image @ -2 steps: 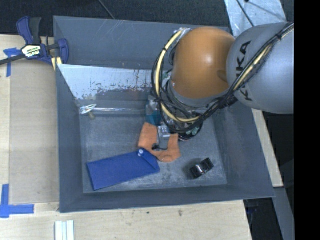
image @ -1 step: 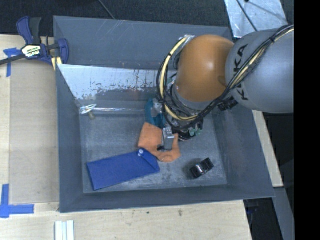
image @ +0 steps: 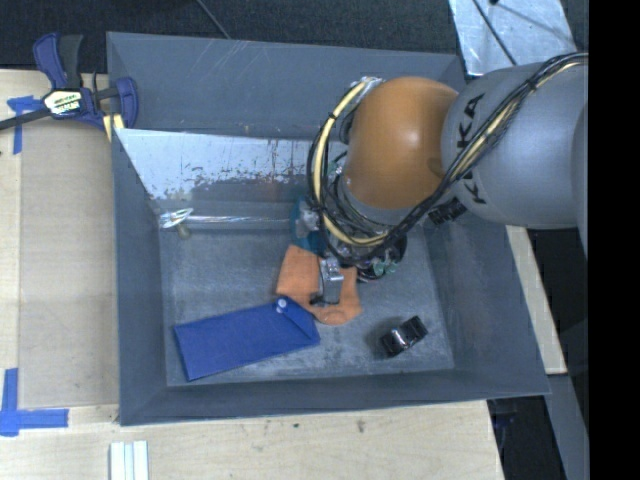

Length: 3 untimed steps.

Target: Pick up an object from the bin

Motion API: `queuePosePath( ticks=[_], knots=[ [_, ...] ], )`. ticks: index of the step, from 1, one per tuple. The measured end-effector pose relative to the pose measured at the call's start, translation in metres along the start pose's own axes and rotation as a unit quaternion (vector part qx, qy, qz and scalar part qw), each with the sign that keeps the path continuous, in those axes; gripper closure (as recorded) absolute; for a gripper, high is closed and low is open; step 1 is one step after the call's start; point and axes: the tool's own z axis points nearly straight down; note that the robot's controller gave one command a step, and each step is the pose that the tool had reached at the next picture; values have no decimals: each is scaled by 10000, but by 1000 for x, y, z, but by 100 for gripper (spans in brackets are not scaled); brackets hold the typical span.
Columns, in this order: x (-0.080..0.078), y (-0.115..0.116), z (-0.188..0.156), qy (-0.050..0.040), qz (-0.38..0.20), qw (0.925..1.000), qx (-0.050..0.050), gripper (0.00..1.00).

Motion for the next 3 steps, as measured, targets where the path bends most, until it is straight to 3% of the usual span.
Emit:
queuePosePath(
  ticks=[1,2,3],
  knots=[
    [-20,-8,66,-143,632,9979,-54,100],
    [-20,-8,66,-142,634,9979,-54,100],
    [-39,0,-19,10,553,9985,-1,100]
  ],
)
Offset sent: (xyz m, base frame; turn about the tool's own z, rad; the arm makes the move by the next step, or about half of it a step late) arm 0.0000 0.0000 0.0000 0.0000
